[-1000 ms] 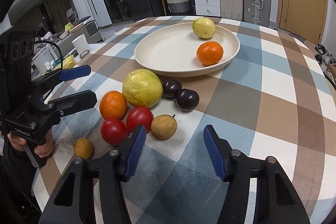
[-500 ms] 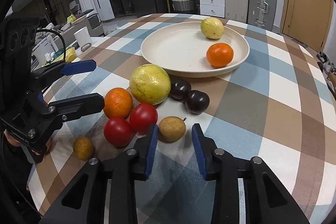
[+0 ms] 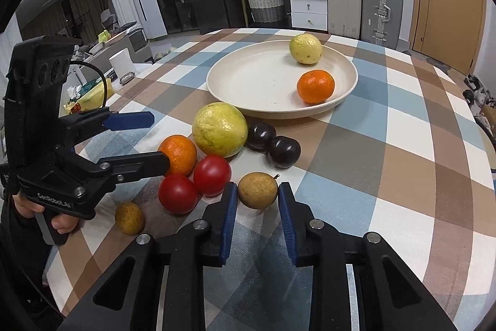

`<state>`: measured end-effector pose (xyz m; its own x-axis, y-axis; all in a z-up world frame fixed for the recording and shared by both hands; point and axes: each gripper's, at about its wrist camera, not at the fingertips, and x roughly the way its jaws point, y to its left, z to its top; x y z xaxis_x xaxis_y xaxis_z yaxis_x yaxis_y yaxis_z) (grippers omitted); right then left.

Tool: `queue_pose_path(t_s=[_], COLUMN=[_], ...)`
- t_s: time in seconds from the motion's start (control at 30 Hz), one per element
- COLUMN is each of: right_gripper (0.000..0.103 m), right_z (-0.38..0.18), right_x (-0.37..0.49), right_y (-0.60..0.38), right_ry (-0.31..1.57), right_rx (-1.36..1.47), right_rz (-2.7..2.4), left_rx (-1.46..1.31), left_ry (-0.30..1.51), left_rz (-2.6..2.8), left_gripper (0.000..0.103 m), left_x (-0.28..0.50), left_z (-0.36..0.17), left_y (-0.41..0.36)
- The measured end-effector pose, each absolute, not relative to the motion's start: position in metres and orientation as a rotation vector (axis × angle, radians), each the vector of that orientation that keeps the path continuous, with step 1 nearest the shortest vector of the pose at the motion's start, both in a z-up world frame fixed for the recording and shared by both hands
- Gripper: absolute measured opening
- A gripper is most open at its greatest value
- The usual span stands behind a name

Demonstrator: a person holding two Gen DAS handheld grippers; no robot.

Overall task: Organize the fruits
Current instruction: 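Grasp the small brown fruit with the right gripper while the left grasps a mandarin, then carry the mandarin and brown fruit in both grippers over the plate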

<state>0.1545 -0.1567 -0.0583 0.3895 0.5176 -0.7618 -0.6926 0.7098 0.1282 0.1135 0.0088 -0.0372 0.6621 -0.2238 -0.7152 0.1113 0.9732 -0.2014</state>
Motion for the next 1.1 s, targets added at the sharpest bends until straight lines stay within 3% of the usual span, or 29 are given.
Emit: queue_pose_path(t_s=[0.1,0.3,0.4,1.1], right_gripper=[0.028,0.028,0.028,0.028], right_z=[-0.057,-0.053,-0.053,-0.044], right_x=[0.156,0.154,0.153,0.152], right_y=[-0.157,-0.159,-0.159,-0.163], right_ry=[0.875,0.860,0.857,0.799], right_rx=[-0.221,-0.220,-0.228,-0.180], right_rz=[0.776,0.768,0.758,0.765], left_rx=[-0.172,-0.200,-0.233,-0.222], left_ry=[0.838,0.843,0.851,0.738], left_rz=[-0.227,-0.259,-0.289,-0.236], left_gripper=[0.059,0.052,0.039,0.036], left_x=[0.115,0.115,0.116,0.103], left_z=[-0.038,-0.038,-0.039,-0.016], left_y=[0.009,0.008,0.010,0.021])
